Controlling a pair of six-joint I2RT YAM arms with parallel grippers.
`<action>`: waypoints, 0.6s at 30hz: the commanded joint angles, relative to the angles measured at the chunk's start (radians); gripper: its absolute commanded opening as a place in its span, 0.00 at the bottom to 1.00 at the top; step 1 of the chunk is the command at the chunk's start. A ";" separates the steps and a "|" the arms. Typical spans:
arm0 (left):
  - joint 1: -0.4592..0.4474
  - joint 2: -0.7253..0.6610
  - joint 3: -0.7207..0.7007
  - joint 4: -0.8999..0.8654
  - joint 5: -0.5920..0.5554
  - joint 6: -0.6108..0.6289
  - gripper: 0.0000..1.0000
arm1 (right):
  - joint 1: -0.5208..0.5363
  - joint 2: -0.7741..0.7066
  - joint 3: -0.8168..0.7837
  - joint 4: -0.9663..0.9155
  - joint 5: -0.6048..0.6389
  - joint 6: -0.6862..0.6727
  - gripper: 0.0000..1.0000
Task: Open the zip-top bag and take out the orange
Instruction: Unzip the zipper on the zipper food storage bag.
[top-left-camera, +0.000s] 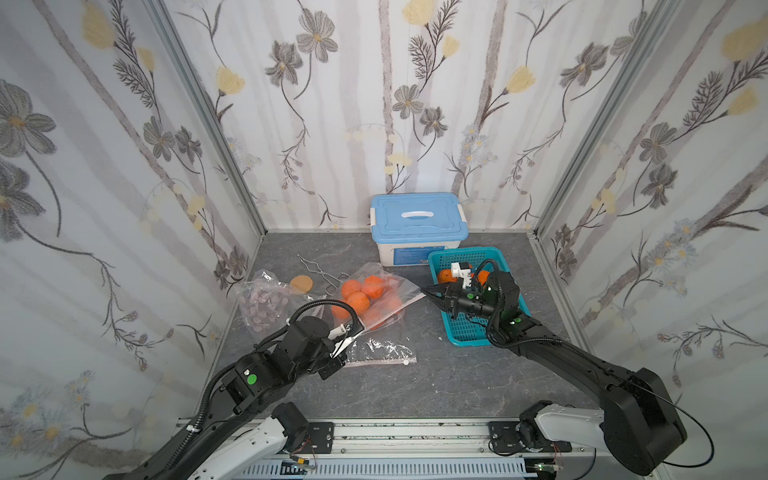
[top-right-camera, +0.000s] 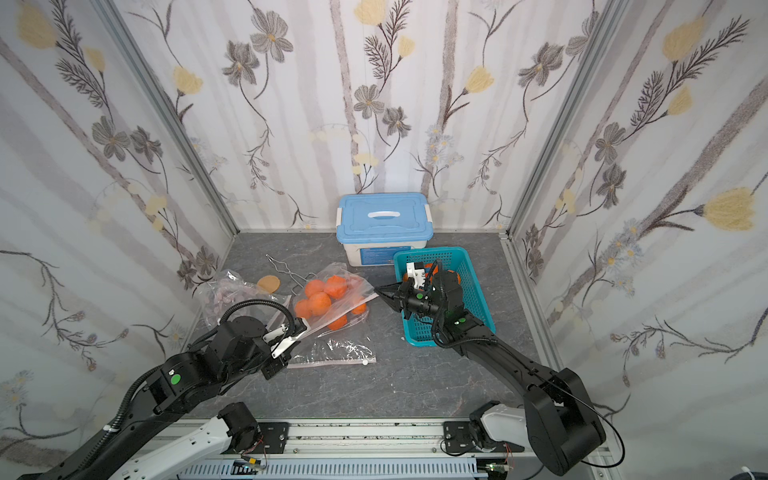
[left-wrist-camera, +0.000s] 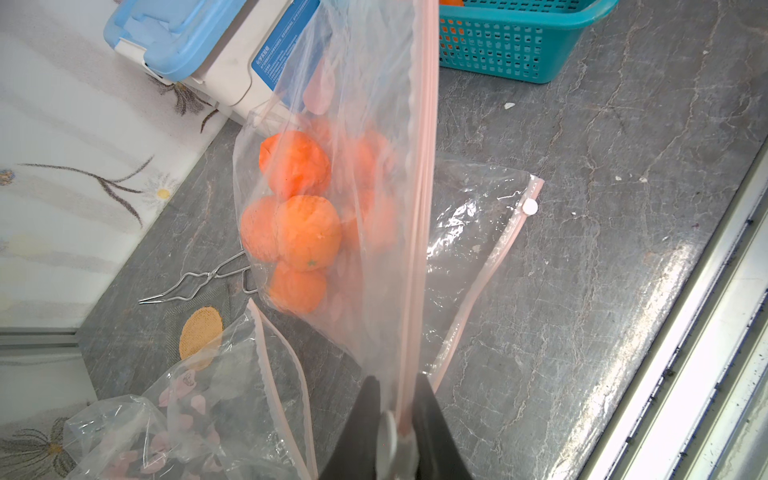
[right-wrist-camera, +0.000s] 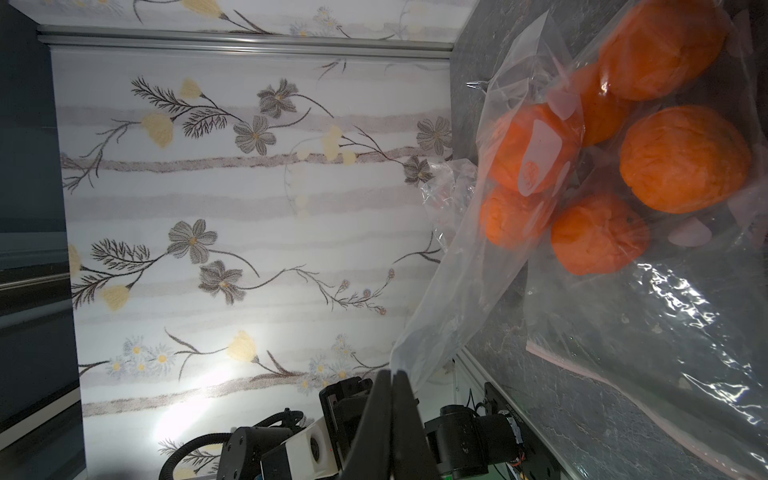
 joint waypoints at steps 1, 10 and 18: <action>0.000 -0.001 -0.003 -0.032 -0.005 0.001 0.20 | -0.002 0.006 -0.001 0.037 0.015 -0.001 0.00; 0.000 0.088 0.083 0.133 0.201 -0.127 0.88 | 0.021 0.022 -0.015 0.054 0.009 -0.013 0.00; 0.001 0.300 0.087 0.378 0.246 -0.230 0.70 | 0.039 0.033 -0.027 0.075 0.016 -0.001 0.00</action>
